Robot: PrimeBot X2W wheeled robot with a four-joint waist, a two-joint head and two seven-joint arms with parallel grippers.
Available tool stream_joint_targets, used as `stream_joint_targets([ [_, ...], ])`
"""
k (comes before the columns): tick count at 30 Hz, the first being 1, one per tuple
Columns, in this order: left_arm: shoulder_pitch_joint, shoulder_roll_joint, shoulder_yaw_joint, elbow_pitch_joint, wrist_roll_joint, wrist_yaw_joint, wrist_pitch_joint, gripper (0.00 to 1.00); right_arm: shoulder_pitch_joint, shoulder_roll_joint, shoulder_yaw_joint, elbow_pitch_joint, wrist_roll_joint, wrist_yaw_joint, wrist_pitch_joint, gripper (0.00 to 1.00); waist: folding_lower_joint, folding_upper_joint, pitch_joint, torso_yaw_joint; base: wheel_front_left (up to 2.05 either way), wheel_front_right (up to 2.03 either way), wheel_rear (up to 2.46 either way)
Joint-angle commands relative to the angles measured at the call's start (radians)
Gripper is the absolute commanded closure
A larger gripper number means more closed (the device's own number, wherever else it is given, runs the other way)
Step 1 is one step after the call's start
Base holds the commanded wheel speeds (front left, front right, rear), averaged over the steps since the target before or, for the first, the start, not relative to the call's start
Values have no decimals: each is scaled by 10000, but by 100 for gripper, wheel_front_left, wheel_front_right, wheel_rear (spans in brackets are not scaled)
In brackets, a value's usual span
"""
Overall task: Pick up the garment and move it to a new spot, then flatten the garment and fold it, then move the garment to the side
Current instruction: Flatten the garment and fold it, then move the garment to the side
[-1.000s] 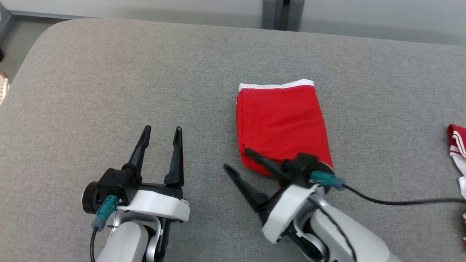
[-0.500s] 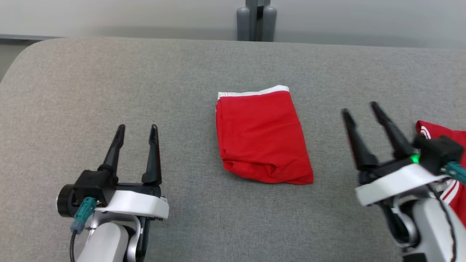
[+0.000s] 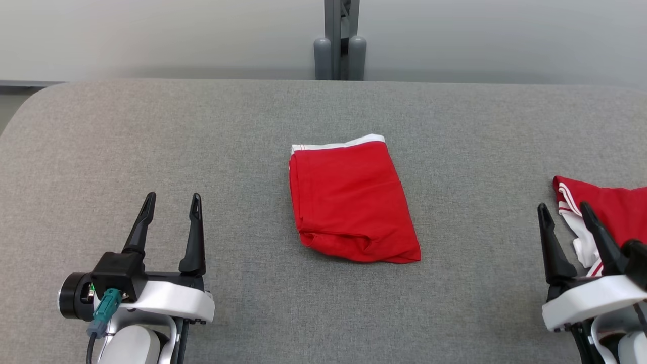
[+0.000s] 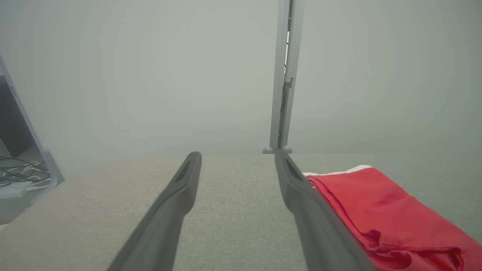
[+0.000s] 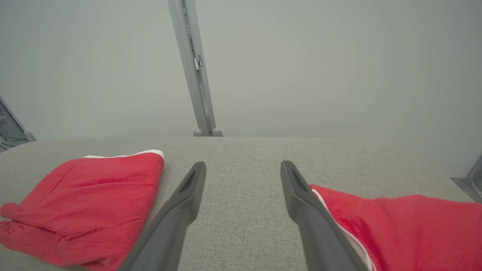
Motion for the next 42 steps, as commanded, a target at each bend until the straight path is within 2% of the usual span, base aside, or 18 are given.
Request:
stream_joint_targets([
  [1, 96, 86, 55, 43, 33, -79, -46, 0, 270, 66, -84, -126, -101, 3, 91, 0, 0, 0, -106, -21, 0, 0, 0],
  [12, 73, 76, 28, 235, 33, -108, -47, 0, 626, 216, -259, -396, -190, 3, 320, 0, 0, 0, -199, 100, 0, 0, 0],
  [18, -92, -17, -30, 252, -11, -161, -47, 0, 494, 197, -348, -176, -147, 3, 535, 0, 0, 0, -148, 638, 0, 0, 0],
  [25, -299, -351, -216, 102, 97, -241, -47, 0, -363, 42, 151, 1156, 36, 4, 570, 0, 0, 0, 216, 1734, 0, 0, 0],
  [32, -574, -689, -444, 139, 183, -450, -38, 0, -1382, -32, 871, 3079, 313, 3, 493, 0, 0, 0, 564, 2481, 0, 0, 0],
  [37, -703, -890, -452, 184, 238, -532, -38, 0, -1921, 16, 1520, 4330, 592, 3, 426, 0, 0, 0, 720, 2669, 0, 0, 0],
  [42, -641, -947, -319, 160, 286, -563, -38, 0, -2189, 107, 2352, 5234, 820, 6, 459, 0, 0, 0, 772, 2576, 0, 0, 0],
])
